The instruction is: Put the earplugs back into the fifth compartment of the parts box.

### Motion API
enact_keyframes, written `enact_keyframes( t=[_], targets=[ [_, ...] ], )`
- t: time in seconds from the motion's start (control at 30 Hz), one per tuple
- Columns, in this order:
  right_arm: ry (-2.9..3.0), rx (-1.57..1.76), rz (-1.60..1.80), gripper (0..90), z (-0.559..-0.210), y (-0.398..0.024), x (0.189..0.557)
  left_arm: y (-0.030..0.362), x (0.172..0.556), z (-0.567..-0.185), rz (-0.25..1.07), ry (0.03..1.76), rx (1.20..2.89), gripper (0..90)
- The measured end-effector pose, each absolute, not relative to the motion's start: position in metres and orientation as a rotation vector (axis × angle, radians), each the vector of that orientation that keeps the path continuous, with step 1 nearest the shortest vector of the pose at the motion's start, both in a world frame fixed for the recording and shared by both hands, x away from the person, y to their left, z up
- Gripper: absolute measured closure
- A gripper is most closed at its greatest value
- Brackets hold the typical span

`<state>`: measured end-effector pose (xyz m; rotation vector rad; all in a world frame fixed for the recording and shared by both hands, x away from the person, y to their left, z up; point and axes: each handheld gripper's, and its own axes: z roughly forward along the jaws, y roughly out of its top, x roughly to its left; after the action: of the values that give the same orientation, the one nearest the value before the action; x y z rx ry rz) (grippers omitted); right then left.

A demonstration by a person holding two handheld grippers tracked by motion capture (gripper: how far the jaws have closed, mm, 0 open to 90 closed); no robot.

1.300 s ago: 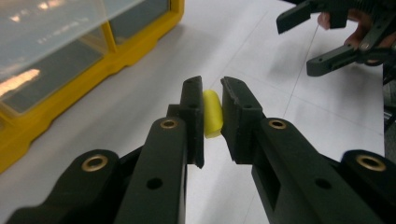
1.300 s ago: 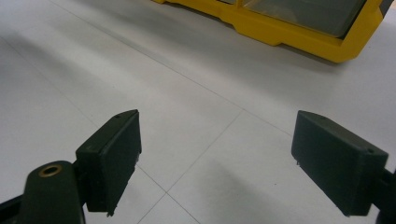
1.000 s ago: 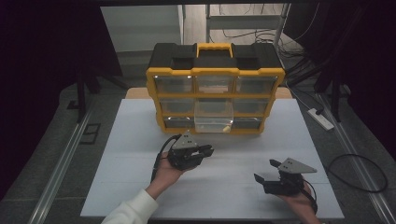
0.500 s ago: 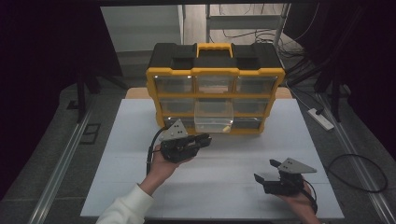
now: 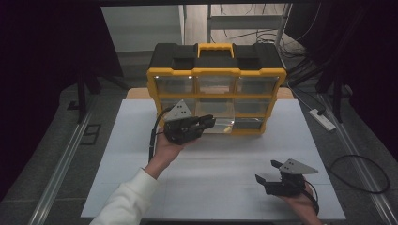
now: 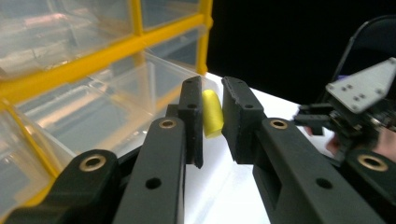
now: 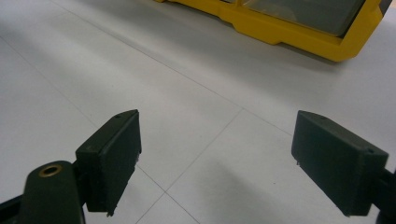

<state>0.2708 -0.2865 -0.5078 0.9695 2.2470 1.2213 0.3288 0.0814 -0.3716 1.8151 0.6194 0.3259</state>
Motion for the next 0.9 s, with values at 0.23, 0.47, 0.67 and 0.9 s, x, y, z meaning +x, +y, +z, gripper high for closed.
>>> enact_keyframes(
  t=[0.23,0.47,0.67,0.9],
  targets=[
    [2.251,0.968,1.226,16.7,-0.508,-0.286,0.271,0.074,0.355,-0.366,0.346,0.659,1.837,77.6],
    [2.245,0.98,1.237,16.7,-0.508,-0.288,0.272,0.073,0.375,-0.371,0.366,0.728,1.834,67.3],
    [2.247,0.977,1.25,16.7,-0.508,-0.287,0.275,0.08,0.372,-0.371,0.373,0.785,1.823,26.4],
    [2.239,0.977,1.252,16.7,-0.506,-0.289,0.272,0.105,0.338,-0.376,0.375,0.758,1.829,19.6]
  ],
)
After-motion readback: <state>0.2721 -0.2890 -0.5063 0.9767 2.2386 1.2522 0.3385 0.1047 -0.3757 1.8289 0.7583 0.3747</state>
